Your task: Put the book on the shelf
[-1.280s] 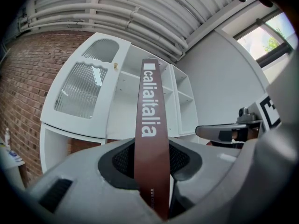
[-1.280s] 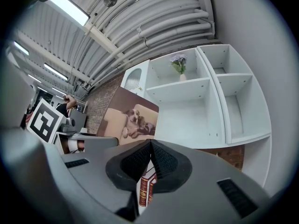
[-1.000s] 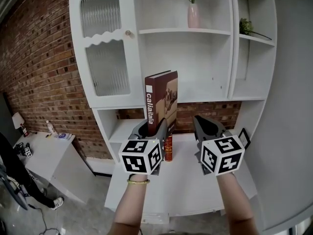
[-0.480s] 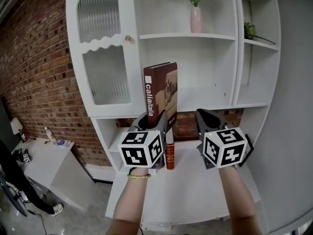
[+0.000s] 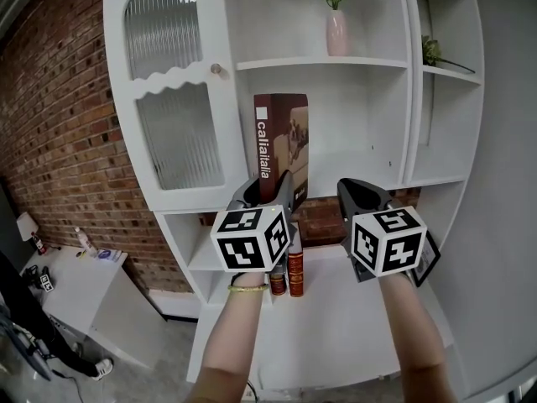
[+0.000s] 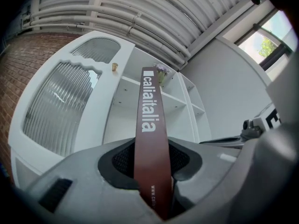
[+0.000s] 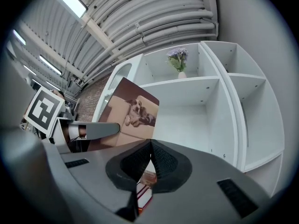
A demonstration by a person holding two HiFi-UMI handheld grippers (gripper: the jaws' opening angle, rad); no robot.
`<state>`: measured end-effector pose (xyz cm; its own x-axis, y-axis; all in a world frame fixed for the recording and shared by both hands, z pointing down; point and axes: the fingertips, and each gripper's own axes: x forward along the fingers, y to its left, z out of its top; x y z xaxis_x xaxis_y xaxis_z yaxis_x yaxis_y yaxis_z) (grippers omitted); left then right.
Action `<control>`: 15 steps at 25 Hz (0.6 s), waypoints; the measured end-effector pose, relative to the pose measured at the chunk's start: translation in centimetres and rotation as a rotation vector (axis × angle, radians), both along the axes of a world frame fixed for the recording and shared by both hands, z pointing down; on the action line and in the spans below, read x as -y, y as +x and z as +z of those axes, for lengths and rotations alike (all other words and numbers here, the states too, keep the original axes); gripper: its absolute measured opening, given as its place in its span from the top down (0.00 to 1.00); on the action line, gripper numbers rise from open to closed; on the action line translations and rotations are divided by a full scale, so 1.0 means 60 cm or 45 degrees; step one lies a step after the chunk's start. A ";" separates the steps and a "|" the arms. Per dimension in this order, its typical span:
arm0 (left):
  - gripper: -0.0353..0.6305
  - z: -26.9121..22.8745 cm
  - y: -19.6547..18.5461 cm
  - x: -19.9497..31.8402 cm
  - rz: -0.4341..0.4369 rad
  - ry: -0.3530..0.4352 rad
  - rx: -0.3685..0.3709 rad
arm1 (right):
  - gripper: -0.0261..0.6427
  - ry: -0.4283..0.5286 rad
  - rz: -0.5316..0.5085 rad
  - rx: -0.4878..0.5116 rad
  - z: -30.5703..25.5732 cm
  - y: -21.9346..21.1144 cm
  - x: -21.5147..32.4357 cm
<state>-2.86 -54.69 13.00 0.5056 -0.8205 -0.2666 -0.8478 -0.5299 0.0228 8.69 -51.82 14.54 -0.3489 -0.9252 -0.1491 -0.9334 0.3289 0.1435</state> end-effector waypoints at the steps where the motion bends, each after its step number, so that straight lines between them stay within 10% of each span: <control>1: 0.73 -0.004 0.002 0.002 0.001 0.007 0.001 | 0.95 -0.001 -0.001 0.002 0.000 0.000 0.004; 15: 0.73 -0.030 0.009 0.048 -0.072 0.079 -0.006 | 0.95 0.035 -0.058 0.003 -0.023 -0.014 0.055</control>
